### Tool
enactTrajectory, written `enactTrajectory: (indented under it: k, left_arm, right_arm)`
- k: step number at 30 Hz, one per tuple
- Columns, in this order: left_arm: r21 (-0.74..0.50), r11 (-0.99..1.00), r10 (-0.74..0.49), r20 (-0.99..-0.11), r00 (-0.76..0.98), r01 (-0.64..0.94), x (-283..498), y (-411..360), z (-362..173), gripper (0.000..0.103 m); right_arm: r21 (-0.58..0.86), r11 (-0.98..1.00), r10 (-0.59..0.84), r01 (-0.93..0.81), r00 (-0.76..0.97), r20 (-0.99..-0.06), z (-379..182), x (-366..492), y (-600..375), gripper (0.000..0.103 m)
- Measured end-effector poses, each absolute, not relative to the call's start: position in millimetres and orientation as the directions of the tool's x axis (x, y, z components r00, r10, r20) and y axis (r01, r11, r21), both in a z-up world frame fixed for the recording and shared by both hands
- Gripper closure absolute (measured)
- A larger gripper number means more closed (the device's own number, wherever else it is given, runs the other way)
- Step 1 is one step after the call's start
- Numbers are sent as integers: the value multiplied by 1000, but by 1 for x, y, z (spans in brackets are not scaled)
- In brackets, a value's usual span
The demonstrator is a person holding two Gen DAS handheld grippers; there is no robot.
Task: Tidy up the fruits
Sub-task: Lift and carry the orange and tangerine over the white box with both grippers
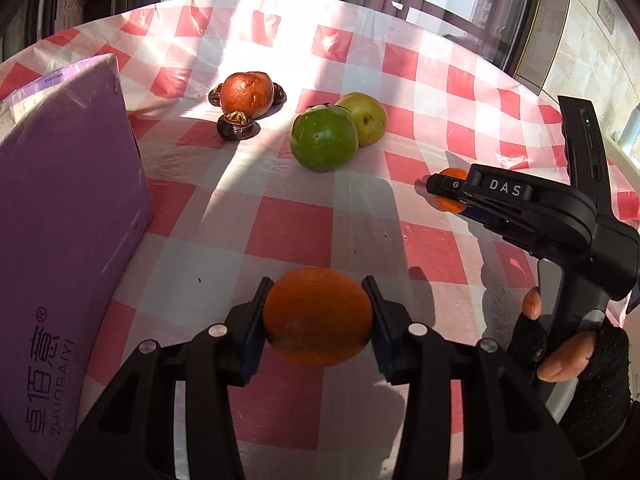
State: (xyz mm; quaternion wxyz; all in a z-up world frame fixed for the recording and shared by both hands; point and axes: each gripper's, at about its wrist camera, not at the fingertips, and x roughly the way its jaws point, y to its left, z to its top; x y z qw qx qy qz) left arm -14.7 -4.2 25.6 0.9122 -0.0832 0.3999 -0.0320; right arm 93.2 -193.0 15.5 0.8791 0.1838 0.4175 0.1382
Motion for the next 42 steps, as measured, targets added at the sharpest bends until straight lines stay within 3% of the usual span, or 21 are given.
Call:
enactTrajectory:
  k: [11, 17, 22, 26, 31, 42]
  left_arm:
    - [-224, 974, -162, -579, 799, 36, -105, 39, 93, 58]
    - [-223, 975, -107, -457, 883, 3, -148, 89, 153, 58]
    - [-161, 985, -15, -434, 901, -61, -163, 139, 191, 58]
    - [-109, 985, 67, -492, 868, -137, -158, 184, 195, 58]
    - [-78, 978, 99, -640, 762, -192, -137, 239, 170, 58]
    - [127, 978, 192, -849, 492, -164, -78, 274, 103, 58]
  right_arm:
    - [499, 847, 508, -183, 558, -656, 25, 4, -148, 68]
    - [508, 793, 604, -335, 544, -583, 79, -19, -99, 68]
    - [442, 740, 672, -507, 519, -529, 129, -50, -35, 68]
    - [366, 688, 708, -627, 469, -527, 149, -72, 22, 68]
    - [256, 649, 694, -716, 420, -585, 153, -88, 86, 68]
    - [-175, 603, 274, -779, 408, -871, 83, -90, 181, 68]
